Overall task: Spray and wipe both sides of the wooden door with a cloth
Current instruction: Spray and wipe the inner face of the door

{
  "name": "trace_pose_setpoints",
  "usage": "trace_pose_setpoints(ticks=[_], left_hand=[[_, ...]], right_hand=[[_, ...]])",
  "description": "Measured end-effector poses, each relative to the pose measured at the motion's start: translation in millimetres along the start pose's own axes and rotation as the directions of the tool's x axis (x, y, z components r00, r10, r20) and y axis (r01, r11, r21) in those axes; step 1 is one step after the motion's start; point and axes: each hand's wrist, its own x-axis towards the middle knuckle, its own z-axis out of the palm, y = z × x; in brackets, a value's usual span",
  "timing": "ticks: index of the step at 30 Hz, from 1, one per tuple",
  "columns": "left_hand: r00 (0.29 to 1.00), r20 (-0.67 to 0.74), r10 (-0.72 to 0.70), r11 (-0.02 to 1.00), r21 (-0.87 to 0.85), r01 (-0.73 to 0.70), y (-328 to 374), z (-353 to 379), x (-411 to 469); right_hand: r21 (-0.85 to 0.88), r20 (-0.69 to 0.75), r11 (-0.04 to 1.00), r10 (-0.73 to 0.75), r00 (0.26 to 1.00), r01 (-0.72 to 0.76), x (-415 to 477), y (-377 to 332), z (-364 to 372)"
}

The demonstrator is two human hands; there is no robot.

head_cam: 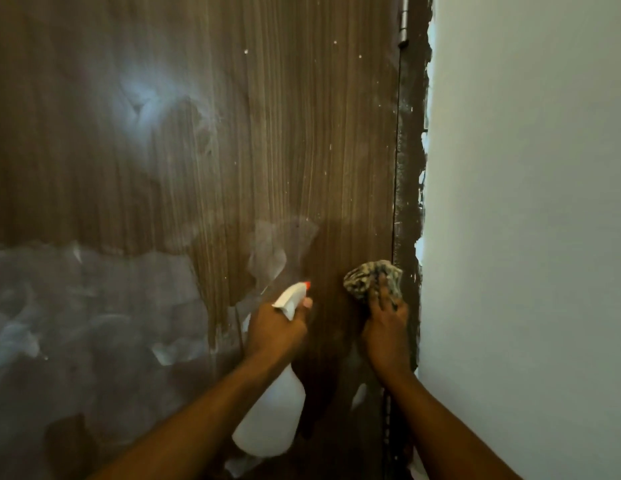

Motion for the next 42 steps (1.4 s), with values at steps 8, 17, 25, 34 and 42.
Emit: trace_pose_setpoints(ticks=[8,17,25,34,42], left_hand=[[0.985,-0.122,0.125,0.989,-0.062,-0.133,13,-49,1],[0.990,-0.114,0.086,0.995,-0.048,-0.092,7,-122,1],[0.978,-0.130,0.164,0.986,-0.018,-0.168,5,-161,7],[0.971,-0.216,0.098,0.995,0.006,-0.099,-13,-207,3],[0.962,-0.252,0.109,0.994,-0.002,-0.113,-25,-239,-5]], right_hand=[[0.019,-0.155,0.899,-0.429,0.890,0.437,2,-122,30],[-0.002,-0.284,0.982,-0.183,0.941,0.191,16,-129,28],[-0.121,-0.076,0.736,-0.676,0.733,0.666,-20,-155,58],[-0.012,-0.218,0.994,-0.105,0.970,0.105,16,-250,42],[-0.148,-0.016,0.665,-0.742,0.670,0.732,-57,-222,86]])
